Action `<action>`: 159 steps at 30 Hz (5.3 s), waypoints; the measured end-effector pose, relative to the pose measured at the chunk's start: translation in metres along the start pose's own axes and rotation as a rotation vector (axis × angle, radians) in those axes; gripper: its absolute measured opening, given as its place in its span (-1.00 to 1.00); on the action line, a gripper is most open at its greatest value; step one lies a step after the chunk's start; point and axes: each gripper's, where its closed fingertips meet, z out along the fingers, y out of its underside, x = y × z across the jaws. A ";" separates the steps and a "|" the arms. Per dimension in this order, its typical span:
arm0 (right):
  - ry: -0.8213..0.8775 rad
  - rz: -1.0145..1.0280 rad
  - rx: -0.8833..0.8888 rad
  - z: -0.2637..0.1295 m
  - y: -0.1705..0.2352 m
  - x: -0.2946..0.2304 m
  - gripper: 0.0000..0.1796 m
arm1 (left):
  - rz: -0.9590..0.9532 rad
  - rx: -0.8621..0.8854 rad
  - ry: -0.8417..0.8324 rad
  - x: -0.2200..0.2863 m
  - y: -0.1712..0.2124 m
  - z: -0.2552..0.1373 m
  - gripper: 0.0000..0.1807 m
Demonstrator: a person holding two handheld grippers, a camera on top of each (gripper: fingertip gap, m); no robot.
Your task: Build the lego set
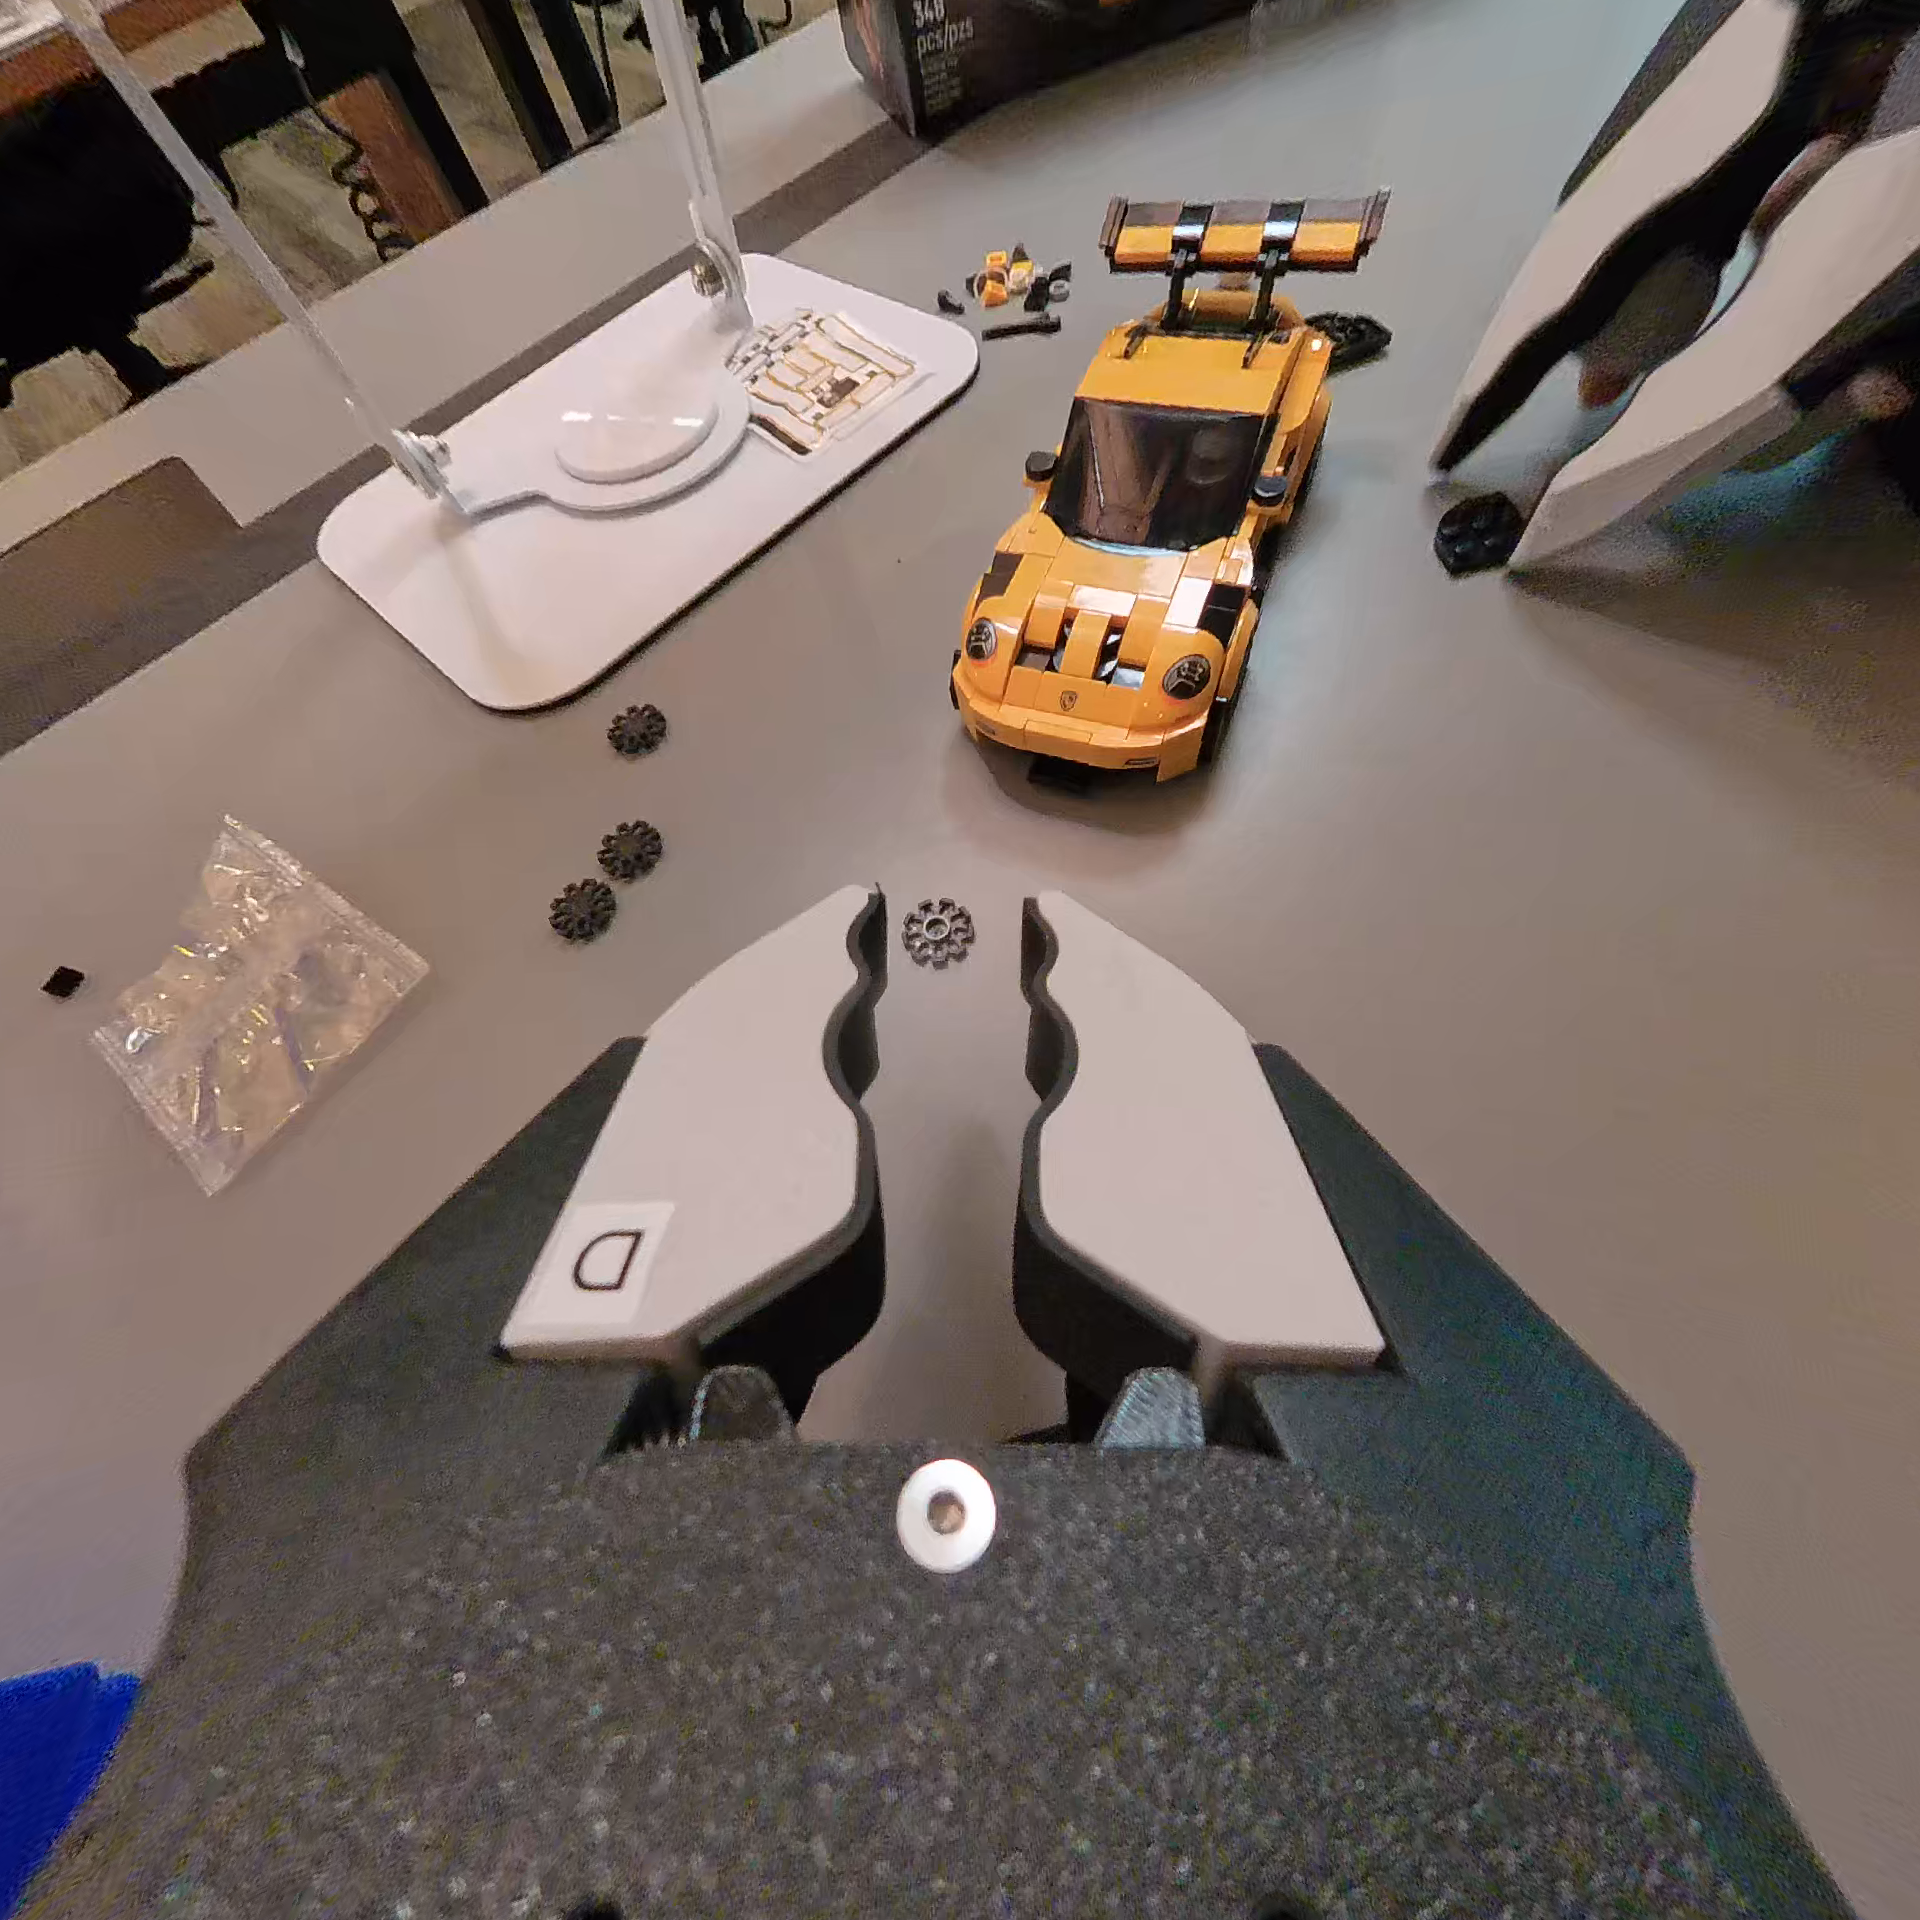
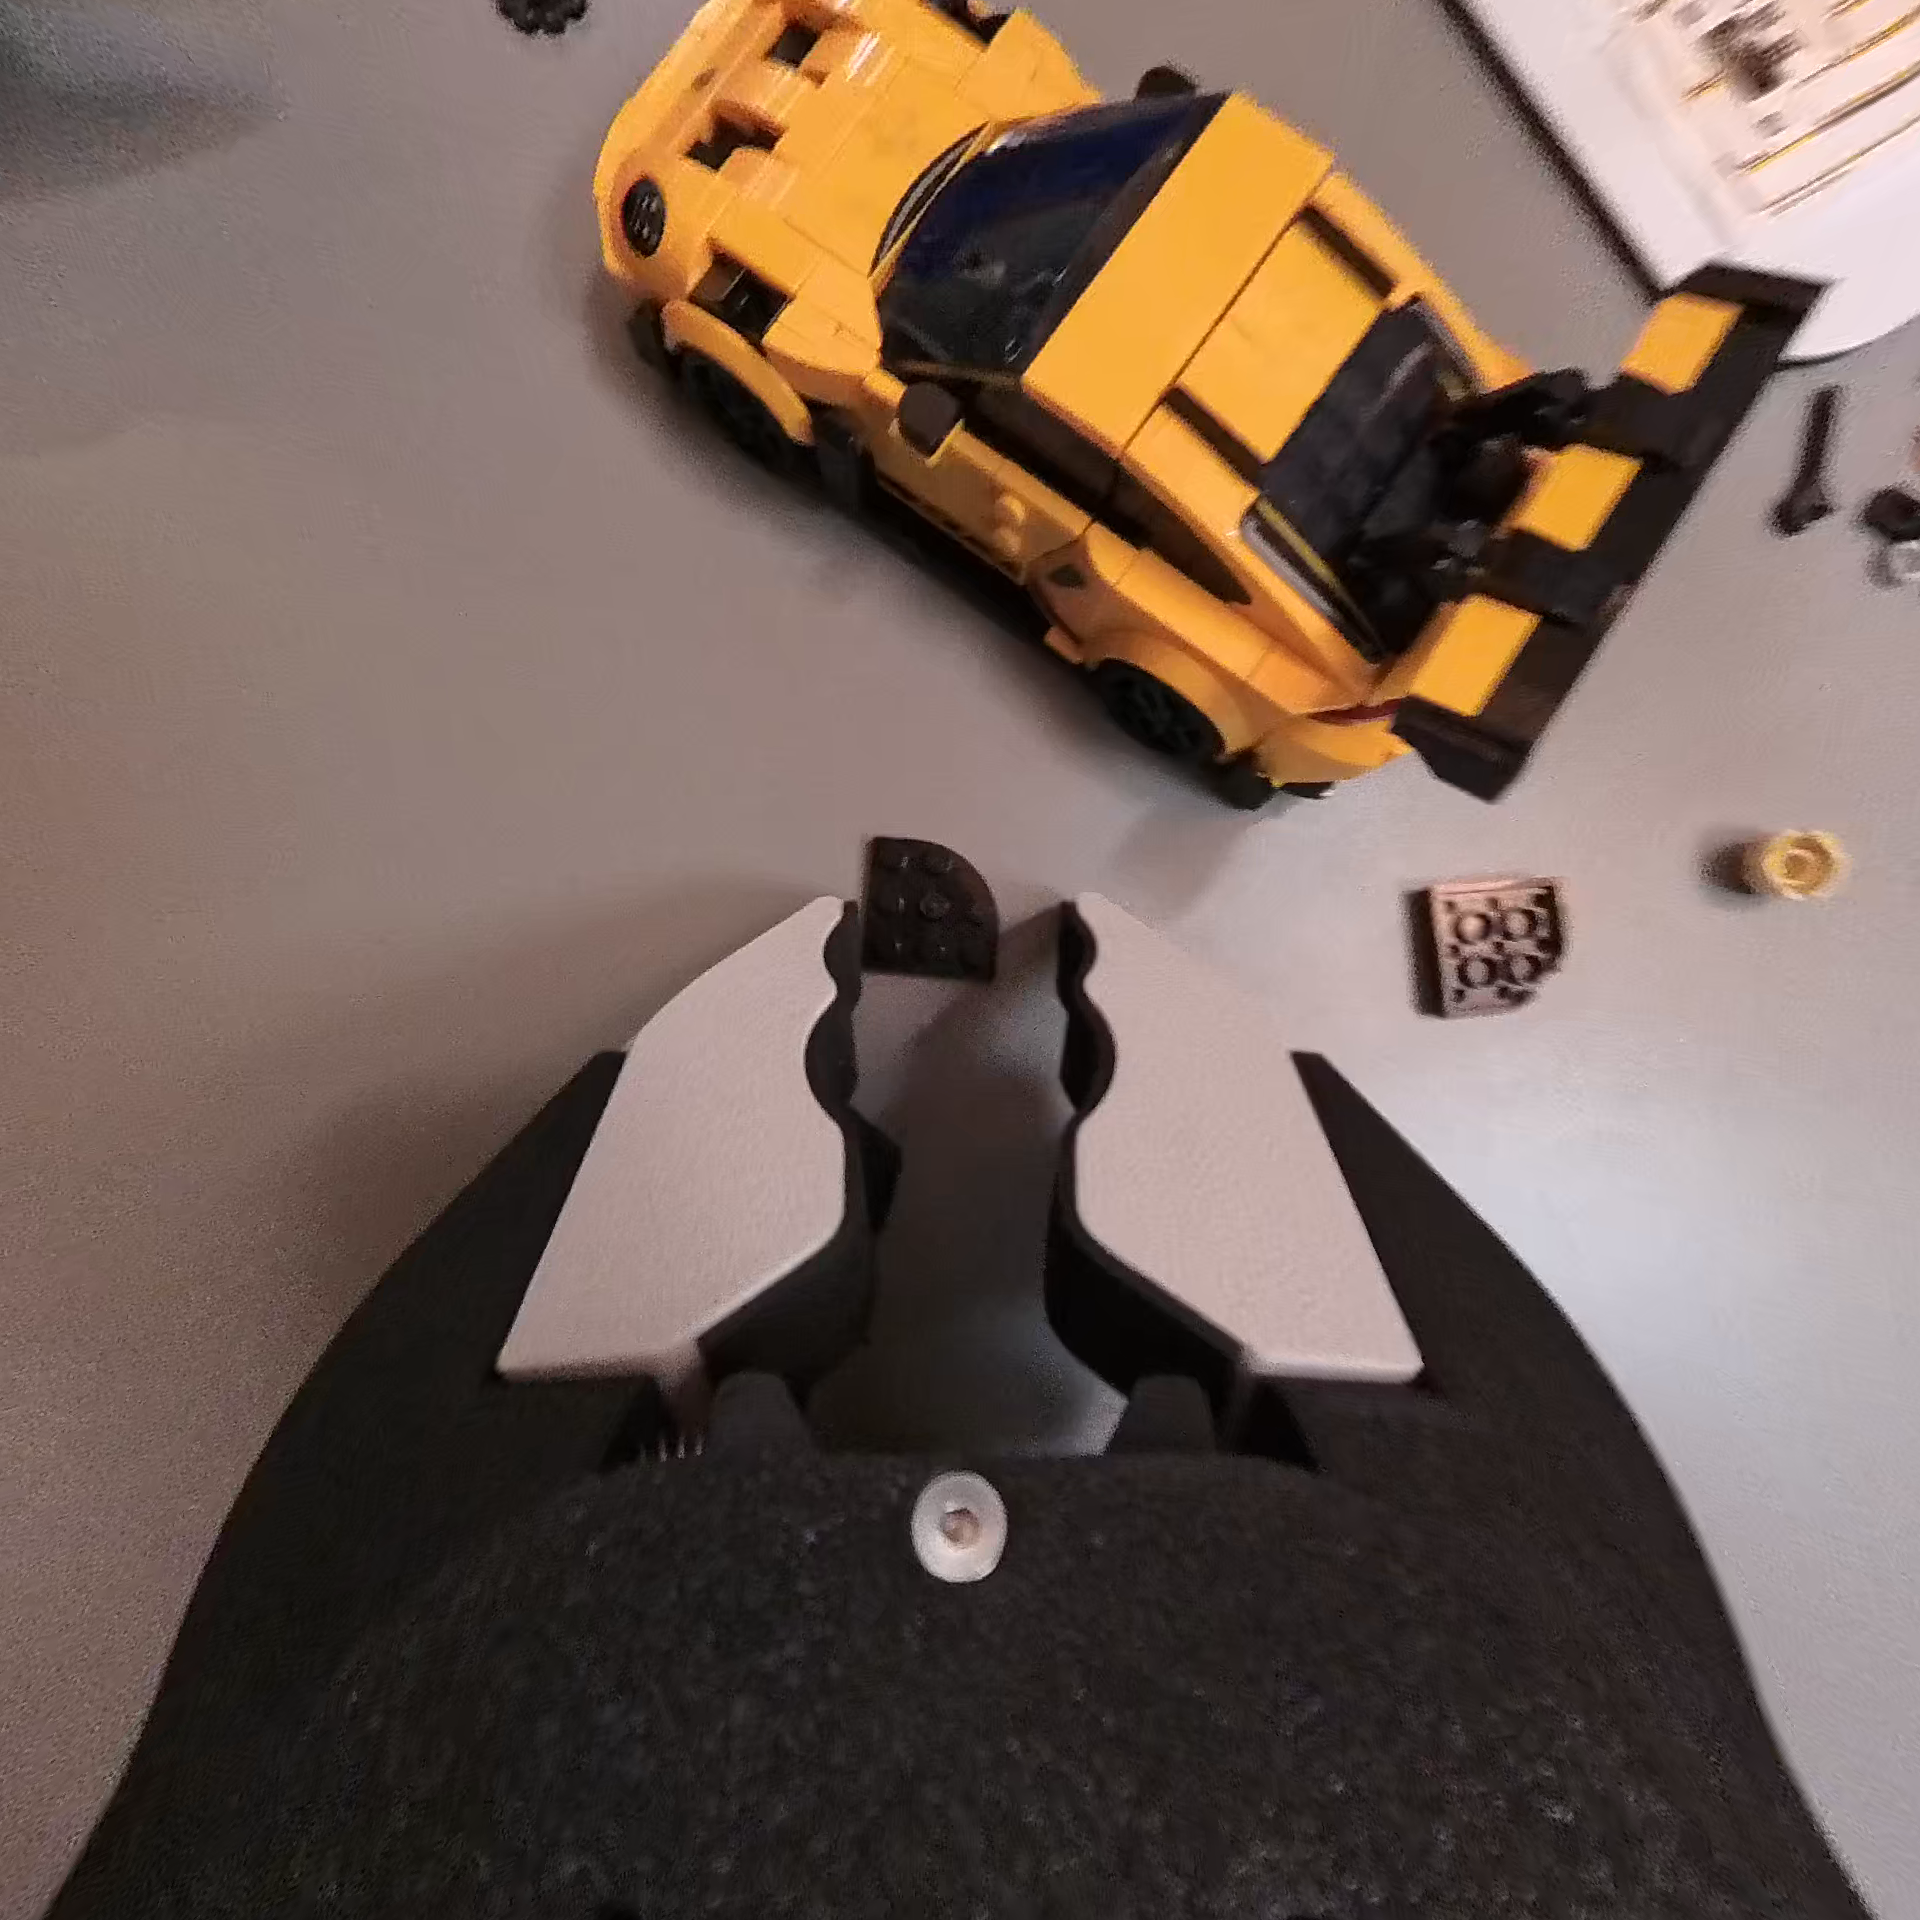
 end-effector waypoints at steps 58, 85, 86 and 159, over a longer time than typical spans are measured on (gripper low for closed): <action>0.002 -0.090 0.374 -0.054 -0.013 0.024 -0.58 | 0.027 -0.264 0.629 0.055 -0.085 0.110 -0.25; -0.418 0.179 0.762 -0.064 -0.124 -0.023 -0.07 | -0.310 0.368 1.004 0.088 -0.156 0.045 -0.25; -0.425 0.188 0.767 -0.066 -0.124 -0.024 -0.08 | -0.313 0.368 1.005 0.088 -0.156 0.044 -0.25; -0.354 -0.153 0.075 0.011 -0.068 -0.059 -0.10 | 0.017 -0.008 0.659 0.085 -0.042 -0.037 -0.39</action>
